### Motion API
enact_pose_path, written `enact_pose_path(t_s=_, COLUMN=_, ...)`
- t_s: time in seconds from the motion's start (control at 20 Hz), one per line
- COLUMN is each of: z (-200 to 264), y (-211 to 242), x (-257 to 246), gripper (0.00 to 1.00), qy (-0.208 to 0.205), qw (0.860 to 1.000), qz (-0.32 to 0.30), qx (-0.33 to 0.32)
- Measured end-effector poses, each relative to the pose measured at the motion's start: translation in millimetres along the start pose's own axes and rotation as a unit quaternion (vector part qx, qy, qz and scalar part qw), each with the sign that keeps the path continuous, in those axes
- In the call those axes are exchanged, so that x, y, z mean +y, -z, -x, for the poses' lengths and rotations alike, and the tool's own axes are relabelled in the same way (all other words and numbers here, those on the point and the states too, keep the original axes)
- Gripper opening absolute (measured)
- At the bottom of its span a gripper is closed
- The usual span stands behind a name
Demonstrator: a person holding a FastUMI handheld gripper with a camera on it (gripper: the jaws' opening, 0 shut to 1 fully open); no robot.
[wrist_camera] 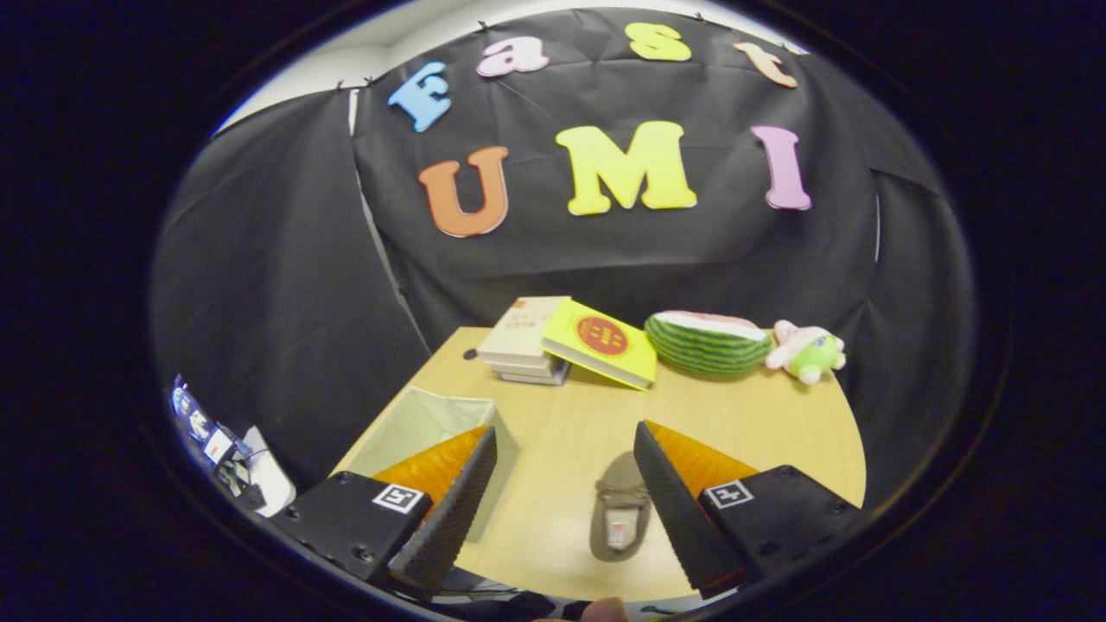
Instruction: Open the storage box then place both shoes into the box .Put the left shoe in first, then the right shoe, with the right side of both shoes facing outward in a uniform manner.
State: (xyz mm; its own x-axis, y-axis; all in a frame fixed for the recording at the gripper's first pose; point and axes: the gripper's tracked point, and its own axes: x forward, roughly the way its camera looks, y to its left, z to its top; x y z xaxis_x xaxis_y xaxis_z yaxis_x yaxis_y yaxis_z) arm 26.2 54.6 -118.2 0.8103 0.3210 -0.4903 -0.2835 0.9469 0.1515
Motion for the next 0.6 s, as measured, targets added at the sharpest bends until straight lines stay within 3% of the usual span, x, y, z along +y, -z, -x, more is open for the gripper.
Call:
enact_pose_path(t_s=0.25, z=-34.9, y=63.7, x=-41.9, gripper=1.0, qy=-0.001, qw=0.995, qz=-0.008, qx=0.101)
enact_pose_path(t_s=0.6, z=-84.6, y=160.6, x=-70.5, gripper=1.0, qy=-0.024, qw=0.963, qz=-0.049, qx=0.265)
